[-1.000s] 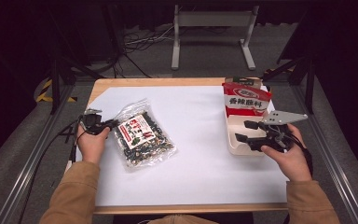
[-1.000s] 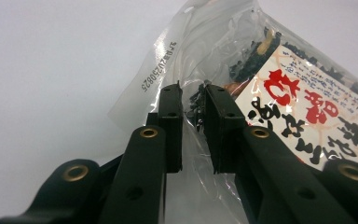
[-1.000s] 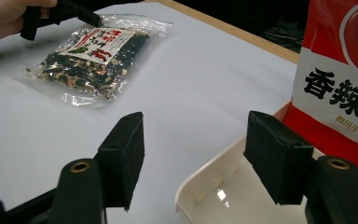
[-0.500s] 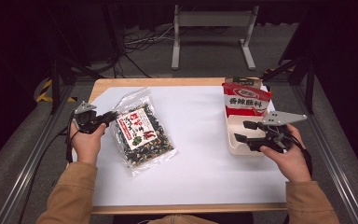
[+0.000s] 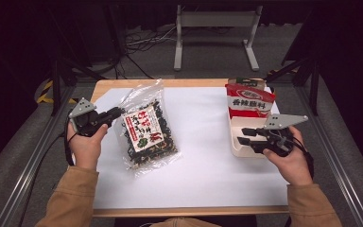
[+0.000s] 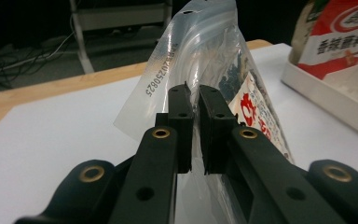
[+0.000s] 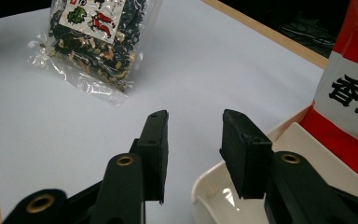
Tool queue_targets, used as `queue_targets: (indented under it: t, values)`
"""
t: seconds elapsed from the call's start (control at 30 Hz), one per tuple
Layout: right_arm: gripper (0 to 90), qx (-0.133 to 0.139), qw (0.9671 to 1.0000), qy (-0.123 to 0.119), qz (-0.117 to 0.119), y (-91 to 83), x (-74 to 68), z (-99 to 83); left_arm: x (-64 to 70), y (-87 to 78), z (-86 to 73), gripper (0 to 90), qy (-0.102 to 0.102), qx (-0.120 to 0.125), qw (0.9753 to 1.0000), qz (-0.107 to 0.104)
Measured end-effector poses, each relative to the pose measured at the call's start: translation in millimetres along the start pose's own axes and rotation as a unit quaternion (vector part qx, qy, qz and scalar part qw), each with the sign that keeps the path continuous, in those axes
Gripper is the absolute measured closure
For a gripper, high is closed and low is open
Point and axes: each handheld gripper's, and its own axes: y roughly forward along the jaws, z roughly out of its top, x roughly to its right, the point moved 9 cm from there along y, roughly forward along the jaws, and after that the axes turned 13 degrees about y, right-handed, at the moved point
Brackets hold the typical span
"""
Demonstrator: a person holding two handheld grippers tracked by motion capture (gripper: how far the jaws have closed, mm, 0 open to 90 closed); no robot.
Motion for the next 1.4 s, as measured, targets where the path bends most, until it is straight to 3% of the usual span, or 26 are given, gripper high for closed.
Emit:
queue_targets:
  t: [0.23,0.33,0.63,0.77,0.83,0.93,0.97,1.07,1.3,1.4]
  values:
    - [60.2,-0.001,0.9999,-0.011,0.007,2.6,-8.1,2.6,22.6,-13.4,19.9,85.2,0.044,0.021,0.9987,-0.014]
    - [60.1,0.0,0.9999,-0.014,0.01,3.6,-9.7,3.5,29.9,-17.7,26.0,85.5,0.052,0.031,0.998,-0.018]
    - [58.7,0.011,0.9992,-0.019,0.035,12.2,-26.5,12.2,67.5,-34.6,52.3,85.8,0.1,0.068,0.9916,-0.046]
    - [56.3,0.025,0.9985,-0.01,0.048,16.6,-35.8,17.3,85.6,-36.3,58.2,86.2,0.108,0.078,0.9879,-0.08]
    - [55.0,0.029,0.9977,-0.005,0.06,18.7,-41.5,19.5,94.3,-36.1,59.6,86.5,0.112,0.076,0.9861,-0.096]
    - [51.5,0.034,0.9954,0.009,0.089,22.0,-52.0,21.6,105.3,-35.3,62.3,86.6,0.125,0.079,0.9834,-0.105]
    - [51.5,0.034,0.9954,0.009,0.089,22.0,-52.0,21.6,105.3,-35.3,62.3,86.6,0.125,0.079,0.9834,-0.105]
    - [47.6,0.05,0.9905,0.024,0.126,27.4,-69.5,25.5,114.5,-34.6,65.1,86.6,0.134,0.086,0.9811,-0.109]
    - [43.4,0.053,0.988,0.028,0.142,39.3,-83.3,28.2,124.8,-35.7,70.3,86.6,0.137,0.102,0.9785,-0.115]
    - [41.5,0.057,0.9854,0.036,0.157,46.5,-90.1,28.9,128.5,-36.4,72.1,86.6,0.142,0.106,0.9772,-0.117]
